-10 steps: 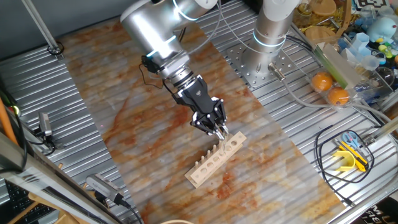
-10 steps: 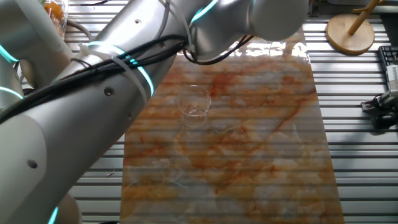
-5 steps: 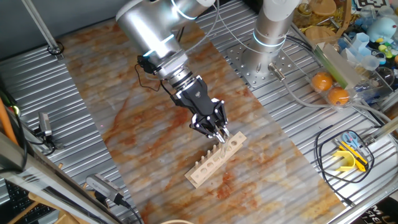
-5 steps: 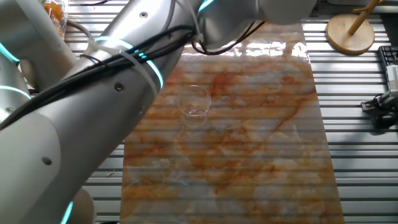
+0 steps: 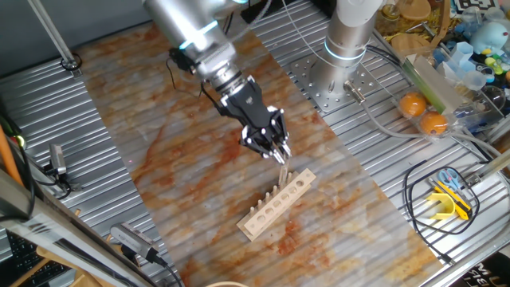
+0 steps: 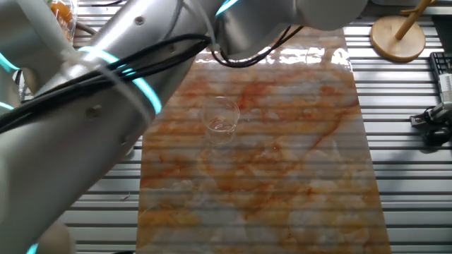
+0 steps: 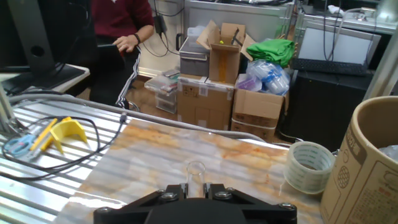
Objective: Pour out the test tube
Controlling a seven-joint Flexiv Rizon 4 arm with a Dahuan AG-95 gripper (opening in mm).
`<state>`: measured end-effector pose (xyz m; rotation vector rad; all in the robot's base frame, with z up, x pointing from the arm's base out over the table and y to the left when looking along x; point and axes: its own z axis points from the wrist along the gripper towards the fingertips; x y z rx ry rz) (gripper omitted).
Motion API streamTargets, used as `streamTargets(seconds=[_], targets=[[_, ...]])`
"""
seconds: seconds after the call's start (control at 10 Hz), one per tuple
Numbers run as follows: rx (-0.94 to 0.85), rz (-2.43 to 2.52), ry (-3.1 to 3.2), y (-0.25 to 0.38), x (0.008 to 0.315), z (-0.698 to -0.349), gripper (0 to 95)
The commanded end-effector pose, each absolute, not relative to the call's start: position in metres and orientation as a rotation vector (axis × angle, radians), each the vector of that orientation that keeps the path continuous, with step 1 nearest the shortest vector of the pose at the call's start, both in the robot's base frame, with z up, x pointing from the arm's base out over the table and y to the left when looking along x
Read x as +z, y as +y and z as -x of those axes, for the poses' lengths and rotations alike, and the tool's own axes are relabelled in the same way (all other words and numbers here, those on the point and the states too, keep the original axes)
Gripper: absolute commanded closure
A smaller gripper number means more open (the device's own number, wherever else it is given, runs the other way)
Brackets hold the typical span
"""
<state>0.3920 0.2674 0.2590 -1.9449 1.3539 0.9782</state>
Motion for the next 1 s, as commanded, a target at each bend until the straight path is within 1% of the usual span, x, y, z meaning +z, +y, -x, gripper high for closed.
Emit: streamTargets(seconds=[0.1,0.7,1.0], targets=[[0.980,1.933,1.369,0.2647,0.2627,-0.3911,95.0],[0.863,1.956,1.436,0.2644,0.2630,-0.3909,95.0],[0.847,1.941,1.496,0.2644,0.2630,-0.3909,95.0]])
